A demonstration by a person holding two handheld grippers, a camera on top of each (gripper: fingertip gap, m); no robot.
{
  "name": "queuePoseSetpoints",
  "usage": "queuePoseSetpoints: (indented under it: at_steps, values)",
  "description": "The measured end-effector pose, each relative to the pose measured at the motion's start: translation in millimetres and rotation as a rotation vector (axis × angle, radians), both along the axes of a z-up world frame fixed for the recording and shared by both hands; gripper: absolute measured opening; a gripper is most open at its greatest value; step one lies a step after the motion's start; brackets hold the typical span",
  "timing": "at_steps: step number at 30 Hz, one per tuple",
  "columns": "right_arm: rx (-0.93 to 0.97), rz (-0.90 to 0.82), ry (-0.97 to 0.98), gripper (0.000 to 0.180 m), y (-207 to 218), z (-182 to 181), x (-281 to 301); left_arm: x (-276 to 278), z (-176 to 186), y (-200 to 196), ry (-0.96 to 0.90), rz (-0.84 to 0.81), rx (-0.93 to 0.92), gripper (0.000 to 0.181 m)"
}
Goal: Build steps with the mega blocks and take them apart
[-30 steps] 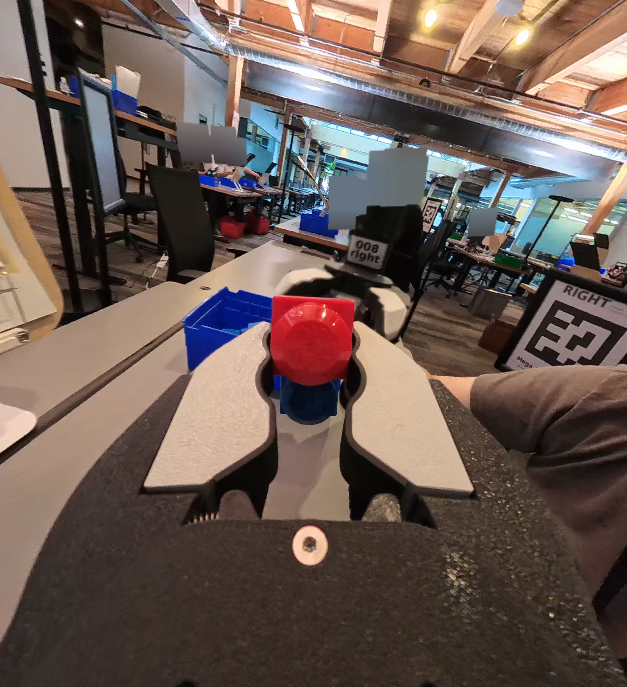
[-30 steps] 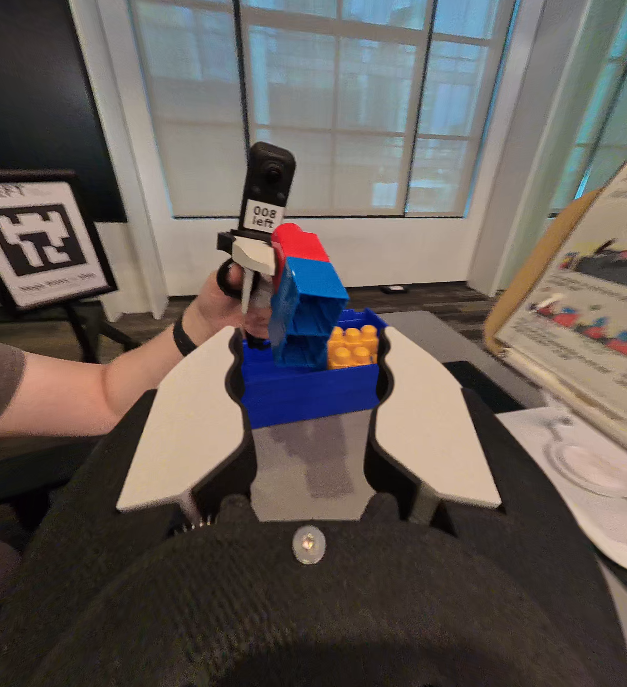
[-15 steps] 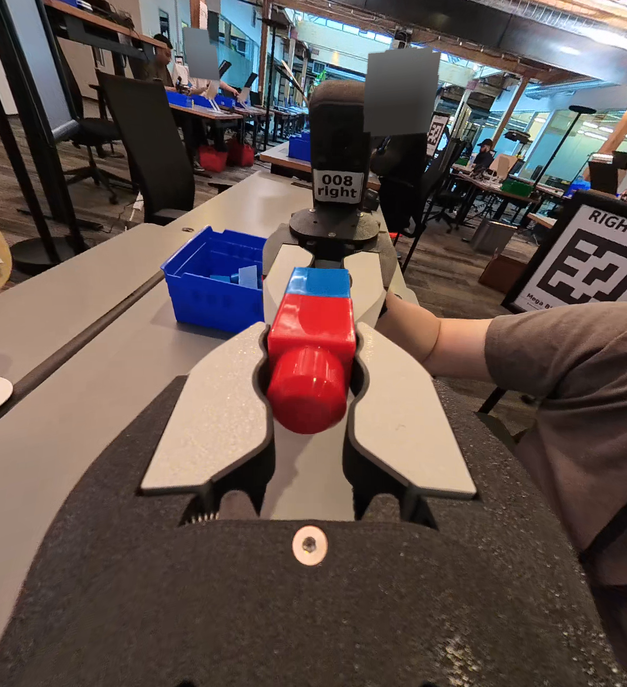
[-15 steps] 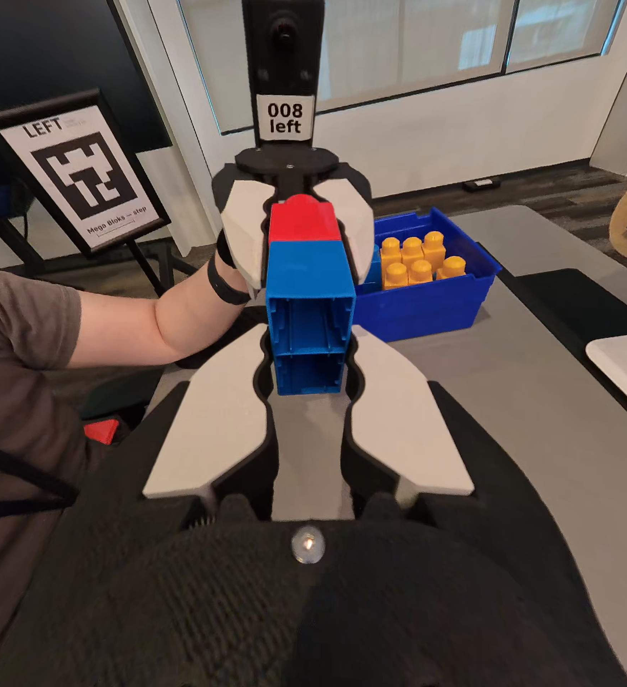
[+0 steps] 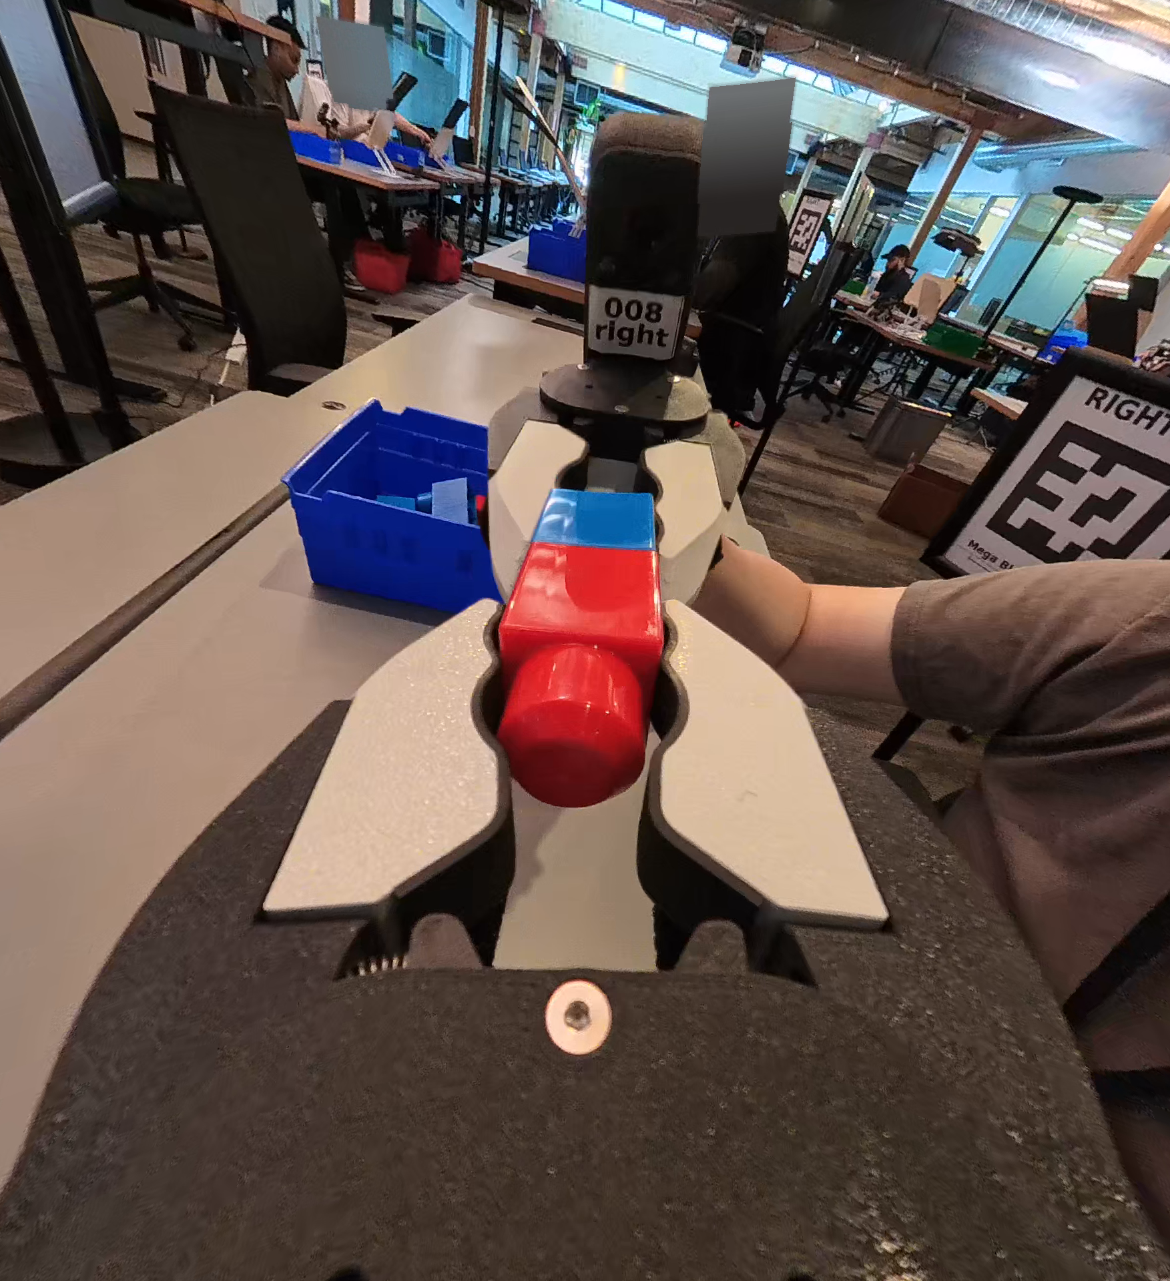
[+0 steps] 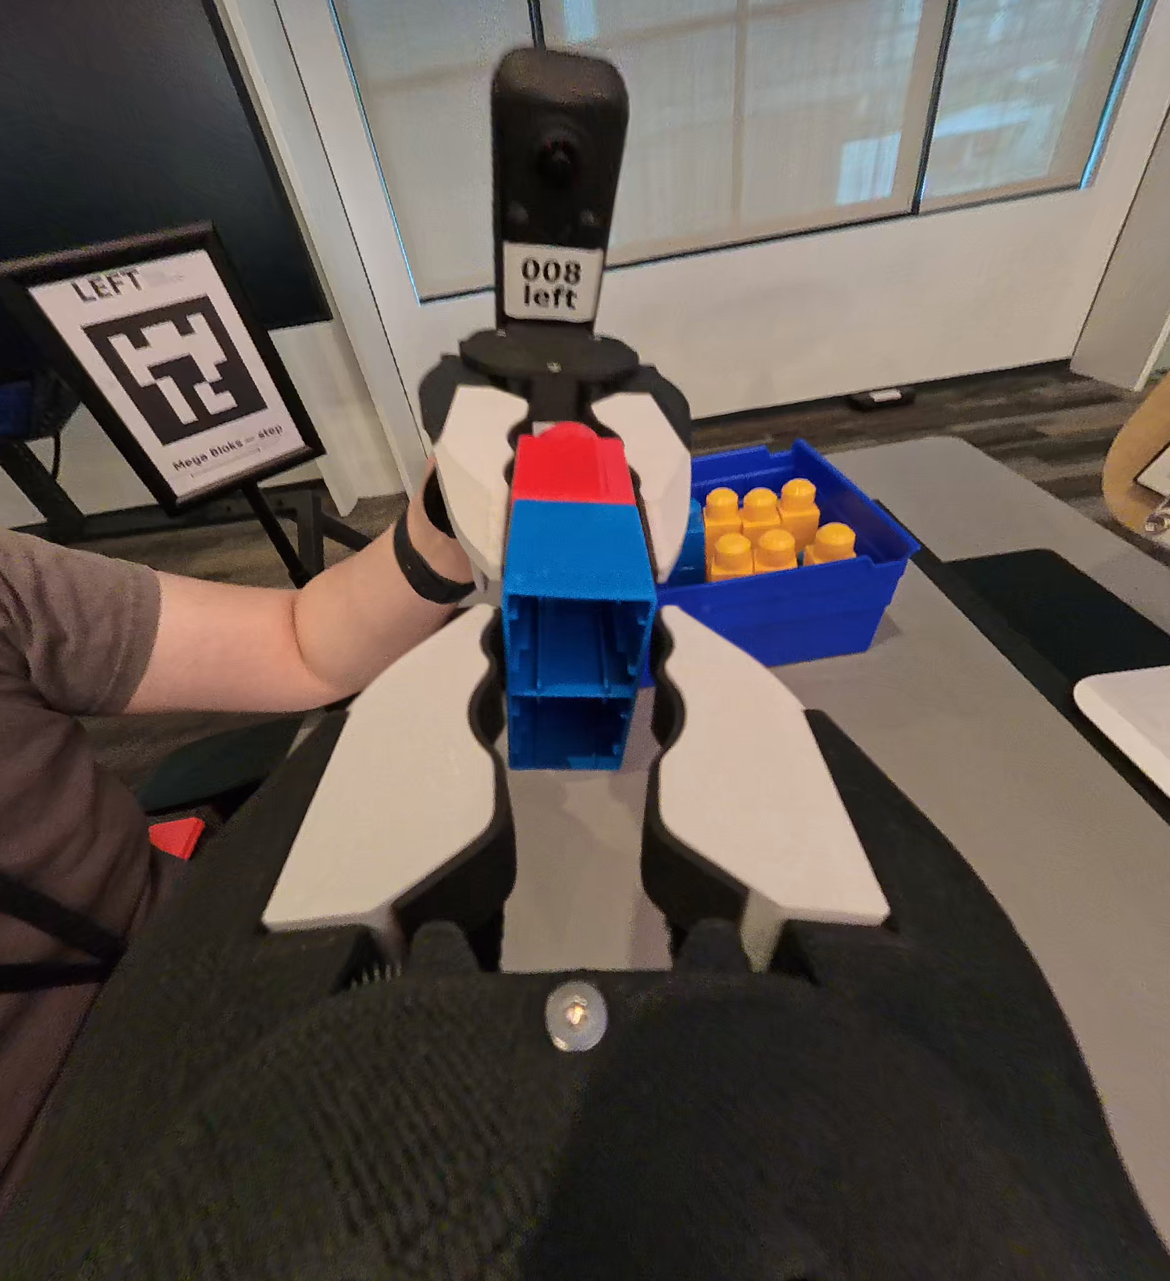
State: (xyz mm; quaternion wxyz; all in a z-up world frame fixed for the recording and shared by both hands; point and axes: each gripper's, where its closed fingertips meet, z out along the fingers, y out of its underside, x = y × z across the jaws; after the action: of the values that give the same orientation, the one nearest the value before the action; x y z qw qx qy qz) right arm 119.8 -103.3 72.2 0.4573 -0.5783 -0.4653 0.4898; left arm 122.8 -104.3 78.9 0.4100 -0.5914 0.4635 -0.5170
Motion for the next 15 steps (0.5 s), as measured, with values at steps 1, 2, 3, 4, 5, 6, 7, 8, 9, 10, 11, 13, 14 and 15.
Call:
queuePoseSetpoints:
  at_steps: [1, 2, 3, 4, 5, 6, 7, 8, 9, 10, 11, 13, 14, 15]
  values:
    - [0.001, 0.001, -0.012, 0.037, 0.3, -1.5, 0.7, 0.5, -1.8, 1.1, 0.008, 0.006, 0.007, 0.039]
    - [0.005, -0.002, -0.025, 0.037, 1.2, -3.2, 1.3, 0.9, -2.9, 1.7, 0.013, 0.007, 0.01, 0.039]
    - [0.01, -0.004, -0.023, 0.037, 1.6, -2.9, 1.6, 0.7, -1.7, 1.7, 0.003, 0.005, 0.004, 0.039]
    - [0.007, -0.004, -0.015, 0.037, 1.5, -1.8, 1.4, 0.1, -1.2, 1.6, 0.001, 0.0, -0.005, 0.039]
    - [-0.001, 0.0, -0.018, 0.037, 1.2, -2.3, 0.8, -0.6, -2.0, 1.3, 0.012, -0.003, -0.005, 0.039]
    - [-0.005, 0.006, -0.023, 0.037, 0.9, -3.4, 0.7, -0.6, -2.6, 1.2, 0.018, 0.002, 0.002, 0.039]
    - [-0.003, 0.01, -0.023, 0.037, 0.8, -3.8, 0.9, -0.2, -2.5, 1.2, 0.017, 0.009, 0.009, 0.039]
    - [-0.006, 0.015, -0.023, 0.037, 0.5, -4.0, 1.3, 0.1, -3.0, 0.6, 0.019, 0.011, 0.012, 0.039]
    - [-0.005, 0.018, -0.024, 0.037, 0.4, -3.8, 2.0, 0.4, -3.7, 0.3, 0.024, 0.01, 0.014, 0.039]
    - [-0.002, 0.018, -0.023, 0.037, 0.4, -3.0, 2.9, 0.3, -4.1, 0.3, 0.027, 0.01, 0.017, 0.039]
    - [0.0, 0.018, -0.023, 0.037, 0.4, -2.3, 3.9, 0.1, -3.5, 0.0, 0.022, 0.007, 0.018, 0.038]
    - [0.002, 0.017, -0.022, 0.037, 0.4, -1.1, 5.2, -0.5, -3.0, -0.9, 0.018, -0.003, 0.011, 0.037]
    - [0.002, 0.018, -0.023, 0.037, 0.2, -1.2, 5.3, -0.5, -3.1, -1.0, 0.015, -0.005, 0.008, 0.037]
    - [0.003, 0.018, -0.022, 0.037, 0.2, -1.4, 5.1, -0.6, -3.1, -1.2, 0.013, -0.007, 0.01, 0.037]
